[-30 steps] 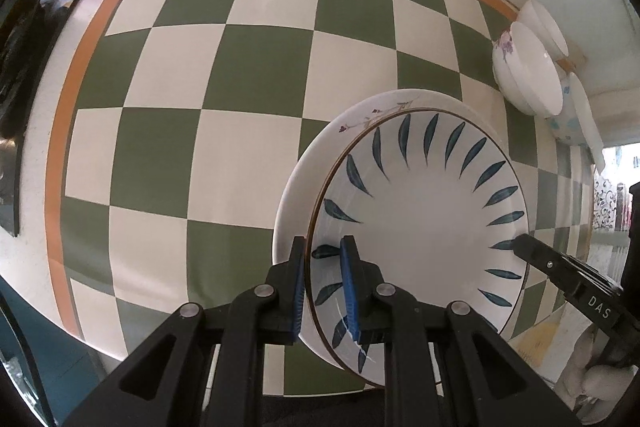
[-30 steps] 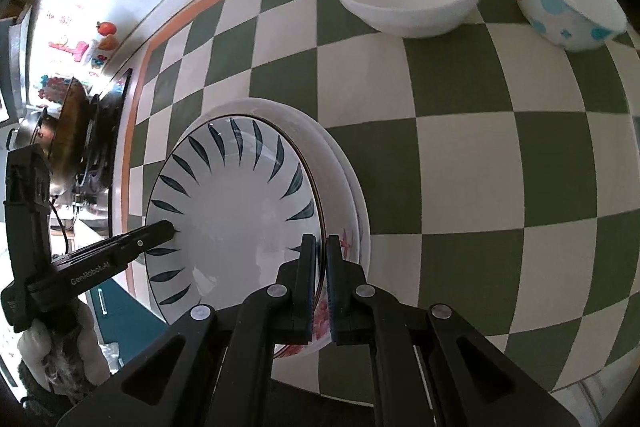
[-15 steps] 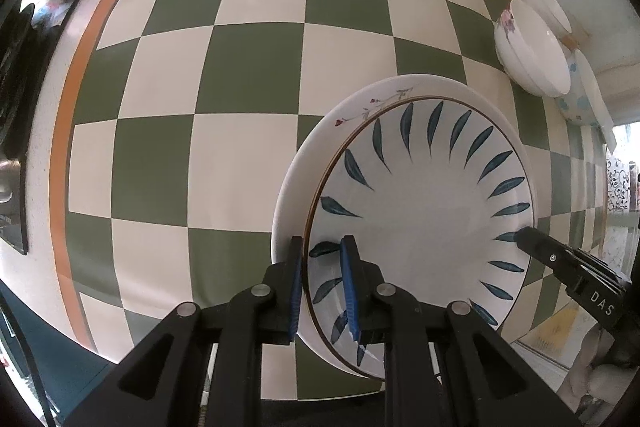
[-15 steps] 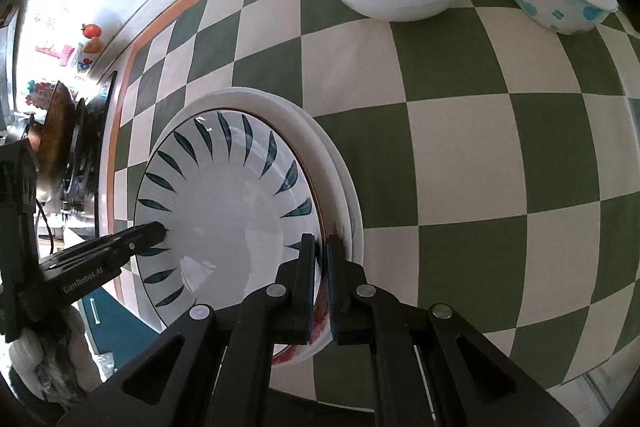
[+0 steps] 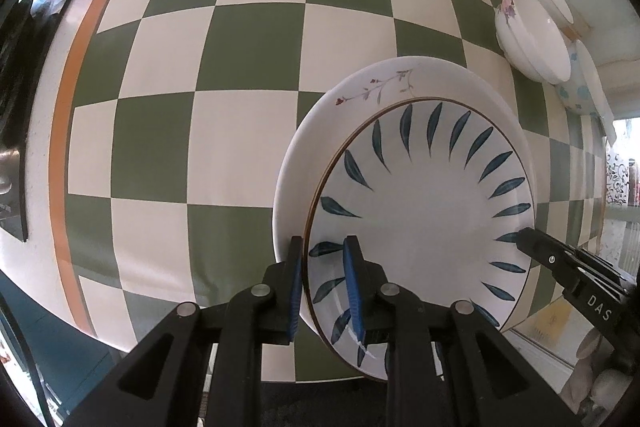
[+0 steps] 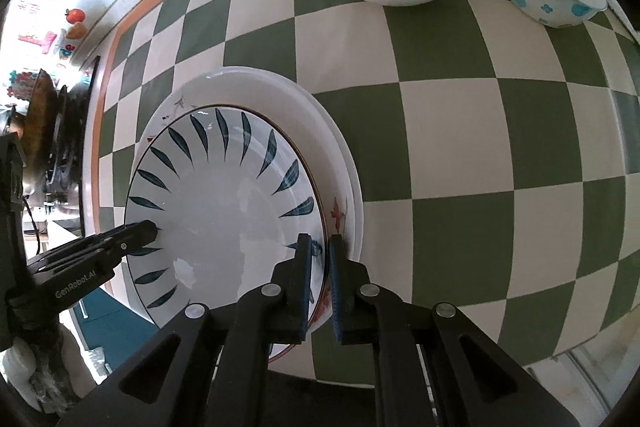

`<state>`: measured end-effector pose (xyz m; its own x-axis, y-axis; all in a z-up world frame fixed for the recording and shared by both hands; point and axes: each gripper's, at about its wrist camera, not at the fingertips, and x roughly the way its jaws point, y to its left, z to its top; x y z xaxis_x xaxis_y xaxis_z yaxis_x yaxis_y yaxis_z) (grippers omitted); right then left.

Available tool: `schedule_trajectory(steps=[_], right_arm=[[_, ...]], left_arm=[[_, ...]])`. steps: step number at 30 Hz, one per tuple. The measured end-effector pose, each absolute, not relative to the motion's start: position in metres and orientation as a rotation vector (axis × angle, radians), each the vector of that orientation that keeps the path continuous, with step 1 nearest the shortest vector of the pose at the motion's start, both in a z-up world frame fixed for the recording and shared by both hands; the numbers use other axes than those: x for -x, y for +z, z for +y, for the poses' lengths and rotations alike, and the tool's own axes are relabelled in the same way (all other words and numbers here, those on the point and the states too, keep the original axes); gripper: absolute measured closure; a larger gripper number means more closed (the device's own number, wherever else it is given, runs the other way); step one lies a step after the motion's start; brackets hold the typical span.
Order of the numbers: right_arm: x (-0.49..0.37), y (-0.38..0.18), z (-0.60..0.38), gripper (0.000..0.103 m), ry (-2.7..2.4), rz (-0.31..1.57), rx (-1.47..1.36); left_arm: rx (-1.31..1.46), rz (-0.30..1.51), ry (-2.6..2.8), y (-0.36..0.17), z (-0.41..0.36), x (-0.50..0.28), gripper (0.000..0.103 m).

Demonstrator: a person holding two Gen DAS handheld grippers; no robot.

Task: Organize plates and bowls
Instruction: 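Lower the plate stack onto the middle of the cloth and release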

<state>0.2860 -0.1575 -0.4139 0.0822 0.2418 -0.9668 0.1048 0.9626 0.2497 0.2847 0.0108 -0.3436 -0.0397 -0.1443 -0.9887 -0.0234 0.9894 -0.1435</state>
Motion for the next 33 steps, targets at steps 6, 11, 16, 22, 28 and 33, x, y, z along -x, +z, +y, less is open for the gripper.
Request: schedule_trajectory(steps=[6, 11, 16, 22, 28, 33], right_arm=[[-0.289, -0.414, -0.157, 0.089, 0.097, 1.515, -0.282], [-0.292, -0.409, -0.162, 0.082, 0.093, 1.5, -0.324], [-0.287, -0.397, -0.155, 0.07, 0.093, 1.501, -0.262], [-0.261, -0.359, -0.142, 0.042, 0.119, 1.464, -0.221], [-0.228, -0.298, -0.137, 0.021, 0.134, 1.362, -0.203], [-0.2, -0.242, -0.132, 0.018, 0.134, 1.27, -0.171]], left_arm=[[0.167, 1.615, -0.09, -0.342, 0.015, -0.285, 0.083], [0.173, 1.579, -0.084, -0.328, 0.019, -0.288, 0.083], [0.132, 1.535, -0.097, -0.308, 0.014, -0.284, 0.072], [0.087, 1.466, -0.137, -0.276, 0.004, -0.264, 0.019], [0.056, 1.378, -0.151, -0.226, 0.004, -0.239, 0.013], [0.084, 1.329, -0.173, -0.182, 0.004, -0.218, 0.009]])
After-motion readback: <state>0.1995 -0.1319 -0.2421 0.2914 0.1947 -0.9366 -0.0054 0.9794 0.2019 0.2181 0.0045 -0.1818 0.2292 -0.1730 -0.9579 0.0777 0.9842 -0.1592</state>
